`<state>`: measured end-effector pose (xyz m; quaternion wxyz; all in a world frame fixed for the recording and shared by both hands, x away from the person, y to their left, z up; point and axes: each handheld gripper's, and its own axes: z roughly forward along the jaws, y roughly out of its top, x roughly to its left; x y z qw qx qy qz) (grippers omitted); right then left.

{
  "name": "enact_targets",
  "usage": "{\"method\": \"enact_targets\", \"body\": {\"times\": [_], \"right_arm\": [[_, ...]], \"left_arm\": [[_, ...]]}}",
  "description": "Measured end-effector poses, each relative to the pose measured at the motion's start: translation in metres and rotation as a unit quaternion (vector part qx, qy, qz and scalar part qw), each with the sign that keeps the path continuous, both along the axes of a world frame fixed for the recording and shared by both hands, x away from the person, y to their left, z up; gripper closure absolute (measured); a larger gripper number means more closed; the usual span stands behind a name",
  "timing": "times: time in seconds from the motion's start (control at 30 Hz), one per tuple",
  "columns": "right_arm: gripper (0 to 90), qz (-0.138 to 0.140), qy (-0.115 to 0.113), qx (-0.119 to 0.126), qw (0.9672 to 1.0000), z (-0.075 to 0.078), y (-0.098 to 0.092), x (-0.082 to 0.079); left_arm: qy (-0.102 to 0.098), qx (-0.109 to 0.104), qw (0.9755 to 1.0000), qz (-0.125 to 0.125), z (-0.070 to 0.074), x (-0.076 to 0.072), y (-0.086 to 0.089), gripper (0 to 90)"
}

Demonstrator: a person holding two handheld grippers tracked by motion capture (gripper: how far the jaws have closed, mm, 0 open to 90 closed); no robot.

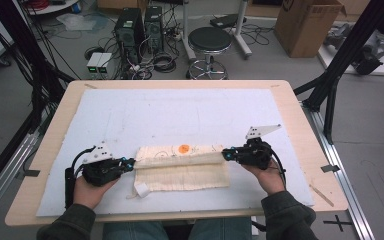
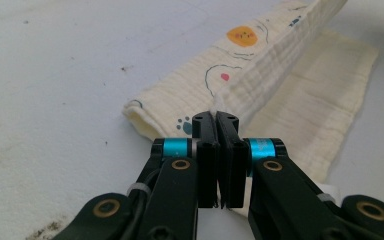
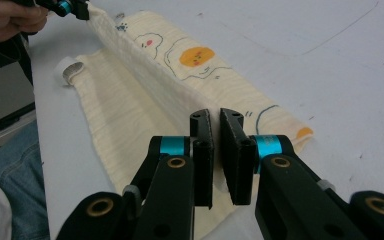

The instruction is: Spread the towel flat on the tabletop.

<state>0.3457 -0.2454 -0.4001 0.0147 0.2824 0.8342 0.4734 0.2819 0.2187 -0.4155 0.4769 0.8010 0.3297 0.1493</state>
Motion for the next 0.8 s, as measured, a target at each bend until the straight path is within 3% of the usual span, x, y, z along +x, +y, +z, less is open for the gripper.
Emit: {"method": "enact_targets", "body": {"times": [0.8], "right_arm": [[83.8, 0.008, 0.011, -0.007, 0.9999, -0.017, -0.002, -0.019]], "left_arm": [[-0.004, 0.023, 0.9989, -0.04, -0.008, -0.024, -0.001, 86.9]]}}
